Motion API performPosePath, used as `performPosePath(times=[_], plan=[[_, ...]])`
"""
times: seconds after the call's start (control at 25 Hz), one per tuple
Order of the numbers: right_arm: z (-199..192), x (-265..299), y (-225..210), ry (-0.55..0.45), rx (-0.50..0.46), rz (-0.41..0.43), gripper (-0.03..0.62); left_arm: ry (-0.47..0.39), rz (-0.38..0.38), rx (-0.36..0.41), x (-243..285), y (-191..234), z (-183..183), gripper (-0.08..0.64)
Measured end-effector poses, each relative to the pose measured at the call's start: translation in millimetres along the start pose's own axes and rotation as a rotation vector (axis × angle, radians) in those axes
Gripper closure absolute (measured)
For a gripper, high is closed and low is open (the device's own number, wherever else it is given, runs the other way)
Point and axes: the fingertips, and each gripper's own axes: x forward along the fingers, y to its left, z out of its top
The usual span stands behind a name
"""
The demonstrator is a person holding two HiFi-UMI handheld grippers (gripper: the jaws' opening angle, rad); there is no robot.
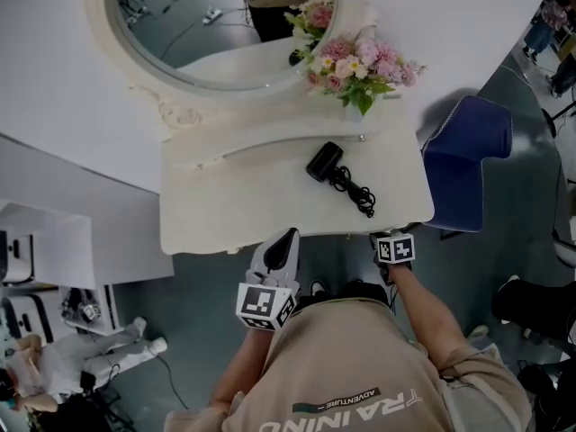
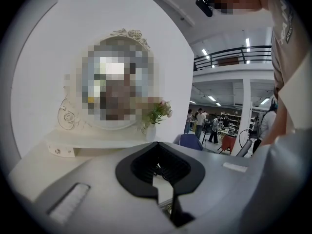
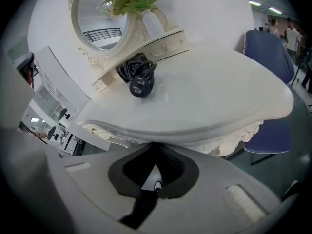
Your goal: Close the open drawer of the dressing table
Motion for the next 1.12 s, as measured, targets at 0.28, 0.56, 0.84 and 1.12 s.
performPosePath(times=[0.28, 0.56, 0.84, 1.12], plan=[[-24, -19, 4, 0.005, -0.011, 0.001, 0.589, -0.002, -0.012, -0.004, -1, -2, -4, 0.543], [-18, -61, 28, -0.088, -0.109, 0.045, 0.589, 0.005, -0.012, -0.005, -4, 1, -13, 0.543], [37, -131, 69, -0.291, -0.257, 0.042, 0.589, -0.023, -0.008, 0.004, -9, -3, -5, 0.543], [85, -206, 124, -0.471, -0.428, 0.063, 0.589, -0.055, -0.021, 0.03, -16, -23, 15, 0.543]])
